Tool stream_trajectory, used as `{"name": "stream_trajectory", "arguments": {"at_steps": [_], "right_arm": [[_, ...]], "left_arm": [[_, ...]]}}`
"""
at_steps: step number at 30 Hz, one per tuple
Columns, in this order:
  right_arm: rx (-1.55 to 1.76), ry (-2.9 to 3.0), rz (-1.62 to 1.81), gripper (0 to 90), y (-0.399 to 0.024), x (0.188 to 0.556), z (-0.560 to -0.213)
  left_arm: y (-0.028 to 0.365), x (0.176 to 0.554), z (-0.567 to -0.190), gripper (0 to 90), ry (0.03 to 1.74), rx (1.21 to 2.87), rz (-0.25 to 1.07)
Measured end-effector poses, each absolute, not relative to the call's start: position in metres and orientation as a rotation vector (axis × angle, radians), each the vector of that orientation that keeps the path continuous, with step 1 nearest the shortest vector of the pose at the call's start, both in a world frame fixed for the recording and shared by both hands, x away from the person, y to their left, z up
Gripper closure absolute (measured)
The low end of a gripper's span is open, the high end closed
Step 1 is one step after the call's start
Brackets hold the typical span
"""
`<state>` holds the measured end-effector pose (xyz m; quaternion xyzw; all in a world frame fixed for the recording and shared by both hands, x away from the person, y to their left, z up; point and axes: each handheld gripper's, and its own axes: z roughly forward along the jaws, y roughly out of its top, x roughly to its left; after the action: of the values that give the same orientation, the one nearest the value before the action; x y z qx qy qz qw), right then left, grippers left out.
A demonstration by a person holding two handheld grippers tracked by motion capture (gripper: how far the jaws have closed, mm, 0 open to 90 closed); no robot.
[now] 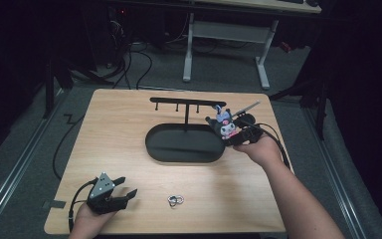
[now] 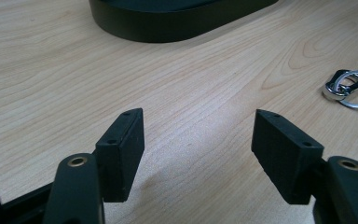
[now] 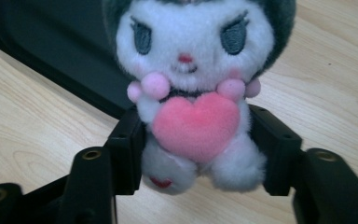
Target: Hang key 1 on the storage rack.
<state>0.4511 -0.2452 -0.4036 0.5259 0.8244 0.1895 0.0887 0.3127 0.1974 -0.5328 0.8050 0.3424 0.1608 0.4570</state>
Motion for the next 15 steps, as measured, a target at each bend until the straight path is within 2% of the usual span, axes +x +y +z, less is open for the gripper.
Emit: {"name": "stream_trajectory", "arguments": {"at_steps": [1, 4, 15], "right_arm": [[1.584, 2.453, 0.580, 35.5, -0.243, 0.451, -0.407], [1.582, 2.448, 0.591, 33.6, -0.243, 0.449, -0.410], [1.430, 2.384, 0.742, 38.1, -0.245, 0.396, -0.424]], "left_arm": [[0.197, 0.313, -0.533, 35.1, 0.843, 1.985, 0.397], [0.197, 0.312, -0.533, 35.1, 0.842, 1.986, 0.400], [0.193, 0.311, -0.530, 37.0, 0.839, 1.989, 0.397]]}}
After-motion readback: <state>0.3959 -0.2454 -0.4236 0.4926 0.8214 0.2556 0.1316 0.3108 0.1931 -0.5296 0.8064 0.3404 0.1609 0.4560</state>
